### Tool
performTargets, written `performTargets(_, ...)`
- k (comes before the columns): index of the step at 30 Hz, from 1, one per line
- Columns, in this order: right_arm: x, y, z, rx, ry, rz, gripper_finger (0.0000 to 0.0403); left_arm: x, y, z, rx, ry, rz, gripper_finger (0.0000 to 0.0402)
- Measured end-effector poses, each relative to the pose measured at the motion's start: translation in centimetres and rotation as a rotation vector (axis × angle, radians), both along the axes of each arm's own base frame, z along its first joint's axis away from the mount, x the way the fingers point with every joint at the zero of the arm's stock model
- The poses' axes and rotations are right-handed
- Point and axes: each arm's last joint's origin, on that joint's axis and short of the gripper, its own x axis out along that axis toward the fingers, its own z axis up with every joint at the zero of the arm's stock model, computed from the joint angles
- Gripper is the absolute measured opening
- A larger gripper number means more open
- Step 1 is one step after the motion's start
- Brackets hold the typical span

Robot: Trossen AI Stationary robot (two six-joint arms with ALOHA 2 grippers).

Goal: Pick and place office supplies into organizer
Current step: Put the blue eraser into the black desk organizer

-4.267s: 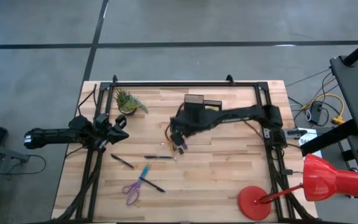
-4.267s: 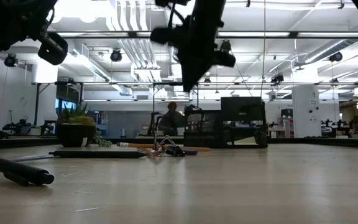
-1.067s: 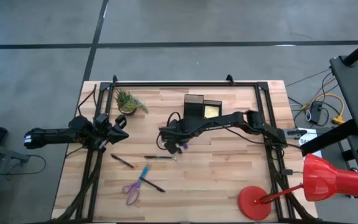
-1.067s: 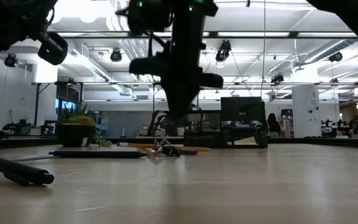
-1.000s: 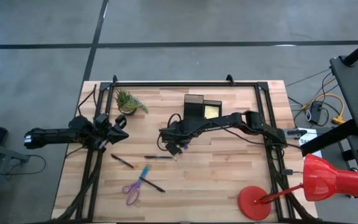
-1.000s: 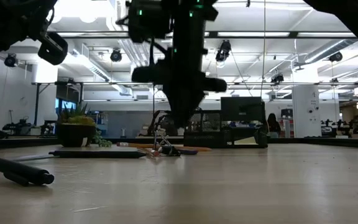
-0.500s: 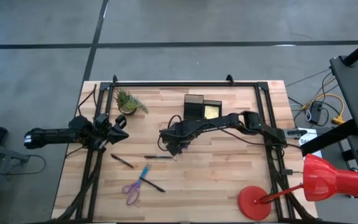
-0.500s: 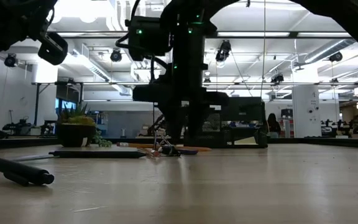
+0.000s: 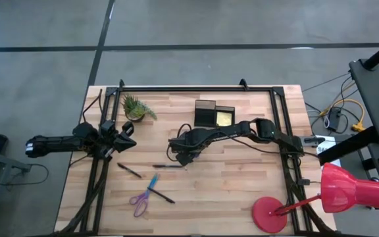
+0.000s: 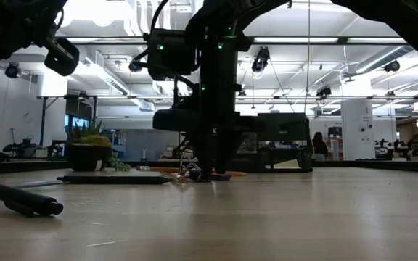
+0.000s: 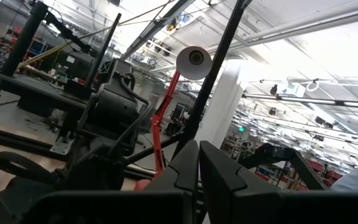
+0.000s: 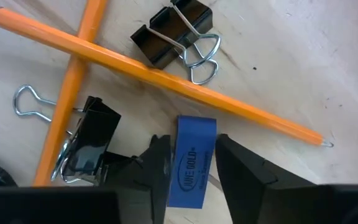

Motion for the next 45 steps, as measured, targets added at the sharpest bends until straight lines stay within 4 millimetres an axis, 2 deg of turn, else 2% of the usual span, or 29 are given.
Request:
performTargets(8,0.0,0.0,0.0,-0.002,0.005,0.030,0.0061,0.0,0.0,0.0,0.000,0.001,0.000,0.0000)
performTargets(27,0.0,0.0,0.7,0.006,-0.002,0.026,0.0056,0.0,0.0,0.0,0.000,0.001,0.000,0.0000)
performTargets(40,1.3,-0.2,4.8,-0.023,-0.083,0.038,0.0056,0.0,0.0,0.0,0.000,0.002,0.000,0.0000)
performTargets(45,1.4,-0.6,7.6,-0.102,-0.105,0.044,0.0056,0.0,0.0,0.0,0.000,0.002,0.000,0.0000)
